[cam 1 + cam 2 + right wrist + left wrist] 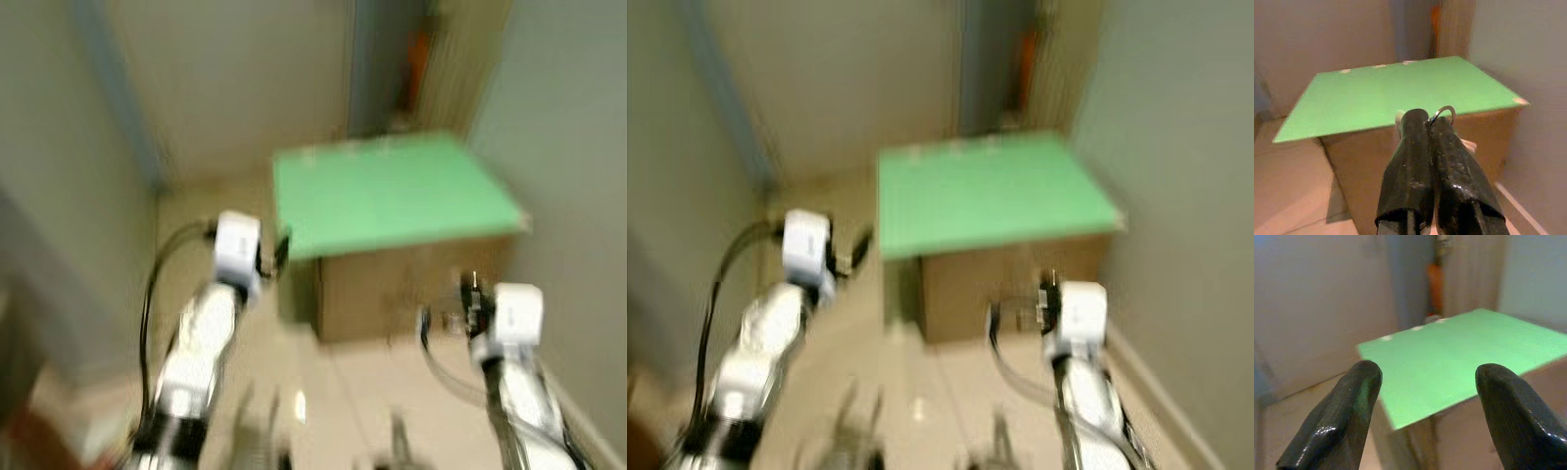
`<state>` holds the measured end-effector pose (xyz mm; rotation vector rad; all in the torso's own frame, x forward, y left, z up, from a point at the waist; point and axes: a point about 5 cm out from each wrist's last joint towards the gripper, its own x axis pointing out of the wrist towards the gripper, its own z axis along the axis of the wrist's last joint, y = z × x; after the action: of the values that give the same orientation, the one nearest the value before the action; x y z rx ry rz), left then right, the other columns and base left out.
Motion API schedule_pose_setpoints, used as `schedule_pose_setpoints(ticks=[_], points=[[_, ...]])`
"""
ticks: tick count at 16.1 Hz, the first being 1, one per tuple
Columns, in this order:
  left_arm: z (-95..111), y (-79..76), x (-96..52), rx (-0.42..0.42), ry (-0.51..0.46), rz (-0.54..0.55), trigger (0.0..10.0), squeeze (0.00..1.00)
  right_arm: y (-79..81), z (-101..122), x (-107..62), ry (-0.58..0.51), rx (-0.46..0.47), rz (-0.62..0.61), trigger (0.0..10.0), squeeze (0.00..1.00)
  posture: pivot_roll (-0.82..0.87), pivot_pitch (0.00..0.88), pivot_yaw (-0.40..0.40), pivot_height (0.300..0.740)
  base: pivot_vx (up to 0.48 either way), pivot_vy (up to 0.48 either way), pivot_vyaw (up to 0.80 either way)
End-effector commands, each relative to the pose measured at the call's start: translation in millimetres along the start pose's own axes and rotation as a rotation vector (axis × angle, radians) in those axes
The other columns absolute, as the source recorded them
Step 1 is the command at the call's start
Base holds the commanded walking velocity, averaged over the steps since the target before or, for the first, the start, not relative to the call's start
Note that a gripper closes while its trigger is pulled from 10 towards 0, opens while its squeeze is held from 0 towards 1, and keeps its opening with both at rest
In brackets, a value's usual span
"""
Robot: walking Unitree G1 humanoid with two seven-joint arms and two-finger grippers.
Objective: Hang keys on a hook
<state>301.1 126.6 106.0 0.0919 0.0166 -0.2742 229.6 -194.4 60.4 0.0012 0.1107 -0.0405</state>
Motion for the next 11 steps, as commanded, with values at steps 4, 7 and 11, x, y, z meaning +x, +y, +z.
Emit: schedule_pose_setpoints(ticks=[4,7,11], points=[[6,-3.4,5.0,0.023,-0.032,-0.077,10.0,0.00,1.0,1,2.1,-0.004,0.011,-0.004,10.0,0.00,-0.16,0.007,0.050,0.722,0.000,0.000,-0.67],[8,-6.4,9.0,0.015,-0.045,-0.119,10.0,0.00,-1.3,1,3.7,-0.001,0.006,-0.009,10.0,0.00,-0.17,0.000,0.051,0.722,0.000,0.320,-0.67],[10,-9.9,11.8,0.001,-0.056,-0.149,10.0,0.00,-2.3,1,5.6,-0.002,0.008,-0.013,10.0,0.00,-0.17,0.000,0.052,0.722,0.000,0.480,-0.67]])
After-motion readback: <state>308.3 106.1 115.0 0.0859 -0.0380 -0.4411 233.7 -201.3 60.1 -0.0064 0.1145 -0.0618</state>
